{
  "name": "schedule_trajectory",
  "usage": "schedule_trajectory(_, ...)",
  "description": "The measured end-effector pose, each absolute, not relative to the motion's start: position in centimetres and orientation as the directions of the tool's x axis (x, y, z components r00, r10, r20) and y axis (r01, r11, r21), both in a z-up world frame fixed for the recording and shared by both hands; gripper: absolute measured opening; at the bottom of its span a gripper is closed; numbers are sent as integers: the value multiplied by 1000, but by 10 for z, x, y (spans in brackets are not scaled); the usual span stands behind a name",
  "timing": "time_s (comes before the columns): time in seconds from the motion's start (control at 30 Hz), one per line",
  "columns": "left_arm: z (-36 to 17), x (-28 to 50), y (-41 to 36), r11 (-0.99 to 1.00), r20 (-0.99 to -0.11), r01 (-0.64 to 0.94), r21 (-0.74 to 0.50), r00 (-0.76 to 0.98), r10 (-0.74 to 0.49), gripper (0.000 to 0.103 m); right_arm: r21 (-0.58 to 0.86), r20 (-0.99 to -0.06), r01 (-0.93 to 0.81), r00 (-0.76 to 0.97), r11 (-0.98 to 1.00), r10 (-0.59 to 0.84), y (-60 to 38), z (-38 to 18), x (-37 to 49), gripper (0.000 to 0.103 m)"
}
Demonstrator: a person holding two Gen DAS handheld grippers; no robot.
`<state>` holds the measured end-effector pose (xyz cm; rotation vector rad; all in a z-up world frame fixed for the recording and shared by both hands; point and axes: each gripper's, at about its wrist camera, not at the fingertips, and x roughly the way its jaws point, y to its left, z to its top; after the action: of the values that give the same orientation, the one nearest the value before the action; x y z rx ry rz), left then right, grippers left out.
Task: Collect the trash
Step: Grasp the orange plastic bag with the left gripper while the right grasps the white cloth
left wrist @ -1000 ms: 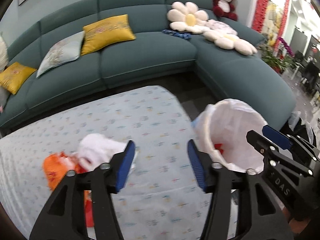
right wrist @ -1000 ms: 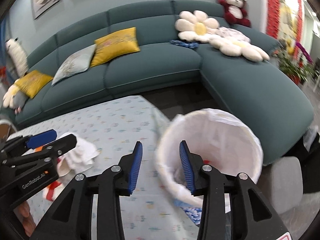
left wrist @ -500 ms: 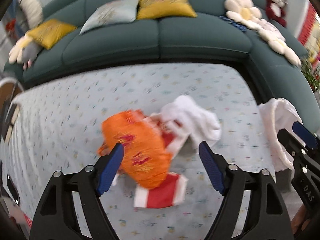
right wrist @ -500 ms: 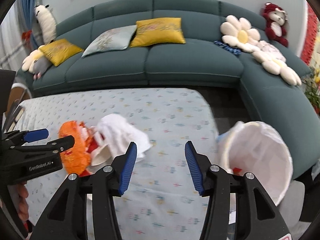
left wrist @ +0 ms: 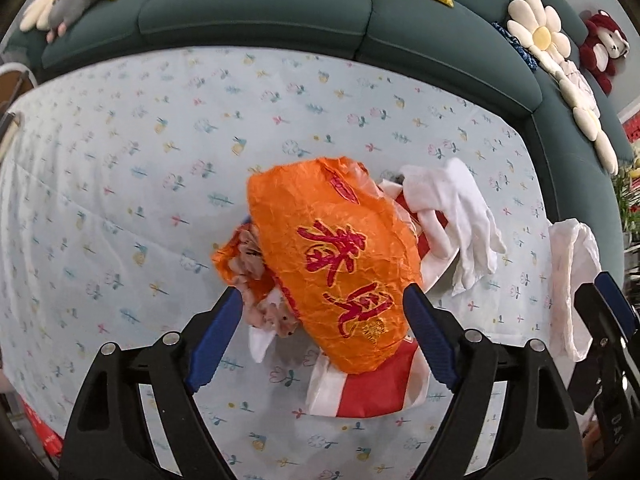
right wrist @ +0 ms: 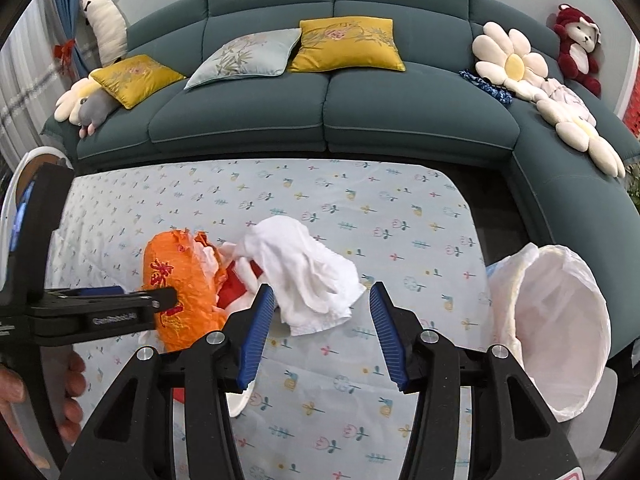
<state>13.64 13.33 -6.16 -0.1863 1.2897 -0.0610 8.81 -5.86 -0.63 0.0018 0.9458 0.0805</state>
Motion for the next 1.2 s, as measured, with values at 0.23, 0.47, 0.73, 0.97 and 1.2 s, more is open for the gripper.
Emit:
schedule_trajectory(0.23,-75,145,120,984,-954,-30,-177,251,-164,71,20,-821,-80,568,997,62,-45,-13,93,49)
schedule_trajectory(0.47,-71,142,116,980,-949,9,-199,248,-195,35,14,-830,-80,555,997,56,-44,-20,96,49)
schedule_trajectory(0.73,-43,134,114,969,-921,30,-245,306,-242,16,17,-843,-51,537,999,42,-54,-33,106,49)
schedule_trajectory(0.97,-23,135,107,958,-892,48,-283,354,-281,16,24,-857,-55,514,998,49,-55,-51,124,49)
schedule_trajectory(1.2,-23,143,107,958,-891,33,-283,362,-276,16,10,-871,-95,488,995,55,-37,-71,141,49)
